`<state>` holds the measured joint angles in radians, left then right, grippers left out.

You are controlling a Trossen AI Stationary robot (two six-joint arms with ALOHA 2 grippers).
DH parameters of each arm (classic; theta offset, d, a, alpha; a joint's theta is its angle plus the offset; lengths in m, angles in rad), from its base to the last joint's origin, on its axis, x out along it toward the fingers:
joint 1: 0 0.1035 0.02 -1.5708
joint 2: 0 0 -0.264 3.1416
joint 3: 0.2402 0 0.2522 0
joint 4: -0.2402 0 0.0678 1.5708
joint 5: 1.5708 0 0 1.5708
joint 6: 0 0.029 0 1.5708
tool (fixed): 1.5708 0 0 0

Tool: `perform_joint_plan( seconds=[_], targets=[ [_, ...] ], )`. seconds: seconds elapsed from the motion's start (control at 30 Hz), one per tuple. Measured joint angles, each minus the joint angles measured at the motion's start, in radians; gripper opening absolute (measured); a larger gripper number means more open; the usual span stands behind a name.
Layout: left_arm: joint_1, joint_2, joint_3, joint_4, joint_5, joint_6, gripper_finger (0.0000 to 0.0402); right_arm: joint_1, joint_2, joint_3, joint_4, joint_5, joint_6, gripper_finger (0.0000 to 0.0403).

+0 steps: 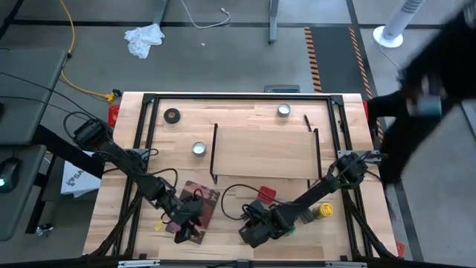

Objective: Shelf spices
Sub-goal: Remove the transparent seasoning bottle from the shelf

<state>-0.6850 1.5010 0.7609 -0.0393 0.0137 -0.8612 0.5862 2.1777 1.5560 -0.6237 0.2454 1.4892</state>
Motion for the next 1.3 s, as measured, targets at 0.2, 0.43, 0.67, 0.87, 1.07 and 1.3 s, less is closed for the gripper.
perform_joint_plan(
  seconds=[0.2, 0.43, 0.67, 0.87, 1.07, 1.3],
  targets=[
    [0.043, -0.070, 0.005, 0.017, -0.075, 0.008, 0.0196, 0.020, -0.084, -0.005, 0.005, 0.069, -0.063, 0.0172],
    [0.141, -0.191, 0.140, -0.012, -0.168, 0.322, 0.0196, 0.051, -0.264, -0.002, 0.026, 0.222, -0.226, 0.0172],
    [0.207, -0.171, 0.453, -0.336, -0.231, 0.983, 0.0196, 0.018, -0.418, -0.001, 0.230, 0.248, -0.529, 0.0171],
    [0.230, -0.126, 0.618, -0.408, -0.296, 1.347, 0.0196, -0.042, -0.488, 0.000, 0.393, 0.145, -0.724, 0.0172],
    [0.231, -0.096, 0.661, -0.410, -0.203, 1.493, 0.0196, -0.102, -0.505, 0.000, 0.425, 0.024, -0.783, 0.0172],
    [0.208, -0.090, 0.661, -0.387, -0.239, 1.559, 0.0196, -0.137, -0.504, 0.000, 0.426, -0.089, -0.791, 0.0172]
  ],
)
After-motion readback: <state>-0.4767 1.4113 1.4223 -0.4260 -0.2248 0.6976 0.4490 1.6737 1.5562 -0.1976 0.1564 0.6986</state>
